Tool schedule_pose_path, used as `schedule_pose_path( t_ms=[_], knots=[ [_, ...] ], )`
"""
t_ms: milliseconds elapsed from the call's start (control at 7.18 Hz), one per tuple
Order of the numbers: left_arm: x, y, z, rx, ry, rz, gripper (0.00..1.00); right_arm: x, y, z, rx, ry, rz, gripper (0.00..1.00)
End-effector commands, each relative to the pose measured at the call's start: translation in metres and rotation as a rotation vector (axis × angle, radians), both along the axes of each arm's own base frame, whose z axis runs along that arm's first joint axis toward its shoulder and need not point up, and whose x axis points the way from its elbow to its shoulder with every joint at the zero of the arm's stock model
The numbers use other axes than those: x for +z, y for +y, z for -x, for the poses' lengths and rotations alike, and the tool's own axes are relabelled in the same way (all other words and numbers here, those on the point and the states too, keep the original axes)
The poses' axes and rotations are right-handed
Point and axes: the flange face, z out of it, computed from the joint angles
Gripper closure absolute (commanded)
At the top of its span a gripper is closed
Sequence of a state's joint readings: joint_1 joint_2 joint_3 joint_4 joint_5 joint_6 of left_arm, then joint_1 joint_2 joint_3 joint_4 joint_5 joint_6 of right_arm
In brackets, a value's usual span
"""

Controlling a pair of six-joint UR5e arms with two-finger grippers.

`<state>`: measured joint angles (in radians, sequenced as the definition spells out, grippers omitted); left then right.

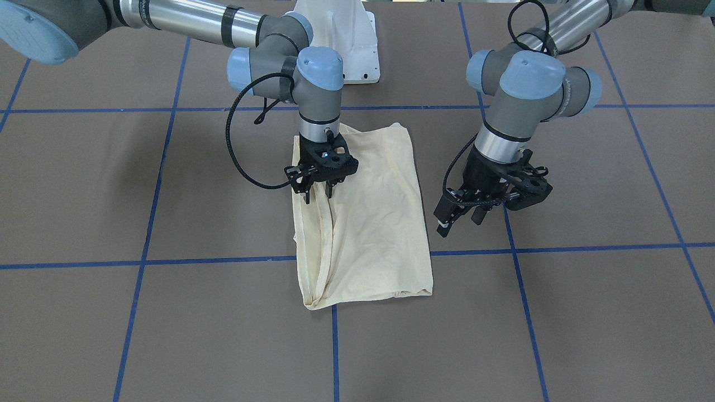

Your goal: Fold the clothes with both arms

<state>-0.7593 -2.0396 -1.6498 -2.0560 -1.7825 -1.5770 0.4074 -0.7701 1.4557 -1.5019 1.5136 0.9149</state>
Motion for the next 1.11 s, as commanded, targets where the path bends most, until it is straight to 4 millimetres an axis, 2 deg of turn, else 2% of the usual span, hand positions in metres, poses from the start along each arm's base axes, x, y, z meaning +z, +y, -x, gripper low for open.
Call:
schedule_pose_path(
  t_ms=[0,279,557,975],
  knots=[
    [0.0,-0.0002,-0.0002,0.0,-0.001,0.0,0.0,0.0009,-0.0031,0.0028,0.004,0.007,0.003,0.43],
    [-0.0009,0.0001,0.0001,0.0,0.002,-0.002,0.0,0.0094,-0.0042,0.0082,0.003,0.025,0.012,0.43],
    [-0.0007,-0.0006,0.0009,-0.001,0.001,-0.001,0.0,0.002,-0.0059,0.0125,0.003,0.018,0.011,0.43],
    [-0.0007,0.0001,0.0001,-0.001,0.001,0.0,0.0,0.0017,-0.0069,0.0119,0.0,0.019,0.007,0.44]
  ],
)
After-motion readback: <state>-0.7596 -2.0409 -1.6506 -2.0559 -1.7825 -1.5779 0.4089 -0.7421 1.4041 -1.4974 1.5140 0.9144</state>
